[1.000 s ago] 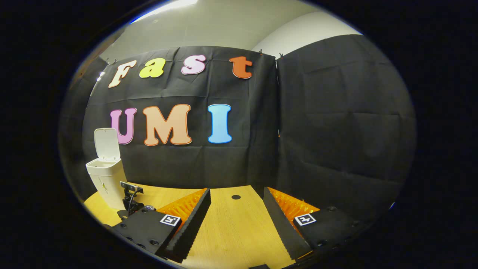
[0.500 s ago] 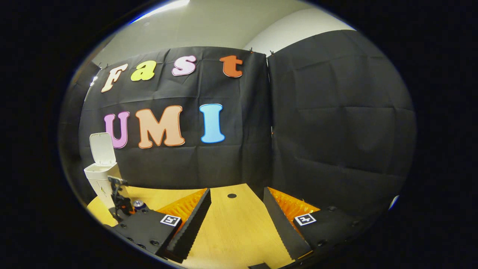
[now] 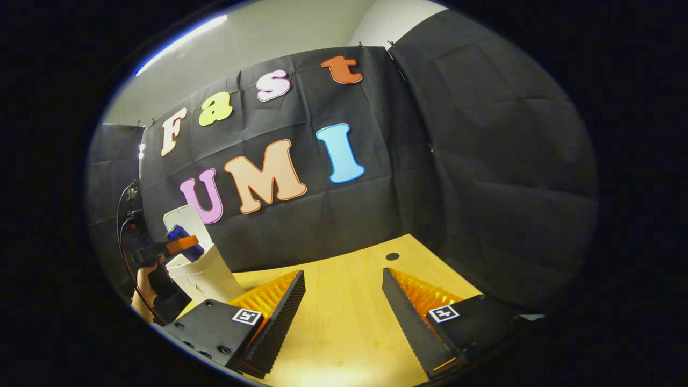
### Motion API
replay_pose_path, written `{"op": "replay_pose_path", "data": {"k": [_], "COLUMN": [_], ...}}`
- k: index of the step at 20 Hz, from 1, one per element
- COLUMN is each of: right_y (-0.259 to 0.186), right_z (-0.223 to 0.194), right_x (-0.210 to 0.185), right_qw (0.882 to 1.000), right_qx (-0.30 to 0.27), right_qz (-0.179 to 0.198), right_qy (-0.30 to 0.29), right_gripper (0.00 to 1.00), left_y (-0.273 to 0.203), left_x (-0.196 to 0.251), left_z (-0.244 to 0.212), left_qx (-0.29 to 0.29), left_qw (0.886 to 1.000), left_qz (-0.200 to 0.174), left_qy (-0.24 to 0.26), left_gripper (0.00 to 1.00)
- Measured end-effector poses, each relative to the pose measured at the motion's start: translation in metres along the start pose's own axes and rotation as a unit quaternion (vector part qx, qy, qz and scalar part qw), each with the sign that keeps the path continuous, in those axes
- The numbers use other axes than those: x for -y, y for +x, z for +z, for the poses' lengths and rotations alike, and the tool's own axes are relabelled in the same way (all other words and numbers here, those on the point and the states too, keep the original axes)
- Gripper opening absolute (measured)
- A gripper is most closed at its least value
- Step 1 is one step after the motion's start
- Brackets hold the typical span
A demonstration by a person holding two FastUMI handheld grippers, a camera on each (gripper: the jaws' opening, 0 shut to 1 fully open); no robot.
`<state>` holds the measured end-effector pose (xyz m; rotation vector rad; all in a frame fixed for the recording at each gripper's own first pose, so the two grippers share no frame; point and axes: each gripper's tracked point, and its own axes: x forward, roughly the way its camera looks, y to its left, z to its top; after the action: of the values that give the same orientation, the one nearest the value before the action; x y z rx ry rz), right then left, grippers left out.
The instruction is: Press the lid of the desktop garbage bin to open it, pick up the crumpled paper on the desktop and throw it into the bin, then pick up the pop can on the desktop and drop it into the bin, and finally close the garbage bin lid.
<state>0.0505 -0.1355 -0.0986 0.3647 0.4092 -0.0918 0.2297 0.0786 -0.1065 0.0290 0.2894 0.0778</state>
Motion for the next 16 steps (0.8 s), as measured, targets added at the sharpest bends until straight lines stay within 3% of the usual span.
{"op": "replay_pose_path", "data": {"k": [4,8,12,16], "right_y": [-0.002,-0.003,-0.002,-0.003], "right_z": [-0.009,-0.013,-0.017,-0.015], "right_x": [-0.011,-0.01,-0.01,-0.009], "right_qw": [1.0,1.0,1.0,1.0], "right_qx": [-0.012,-0.018,-0.023,-0.021], "right_qz": [0.011,0.004,0.001,-0.003], "right_qy": [-0.015,-0.025,-0.014,-0.016], "right_gripper": [0.96,0.96,0.96,0.96], "left_y": [0.014,0.02,0.035,0.038], "left_x": [-0.072,-0.107,-0.115,-0.112], "left_z": [-0.013,-0.031,-0.047,-0.045], "left_qx": [-0.039,-0.063,-0.091,-0.08], "left_qw": [0.997,0.994,0.992,0.992], "left_qz": [0.053,0.087,0.088,0.082], "left_qy": [-0.03,-0.033,-0.013,-0.046], "left_gripper": [0.75,0.76,0.75,0.81]}}
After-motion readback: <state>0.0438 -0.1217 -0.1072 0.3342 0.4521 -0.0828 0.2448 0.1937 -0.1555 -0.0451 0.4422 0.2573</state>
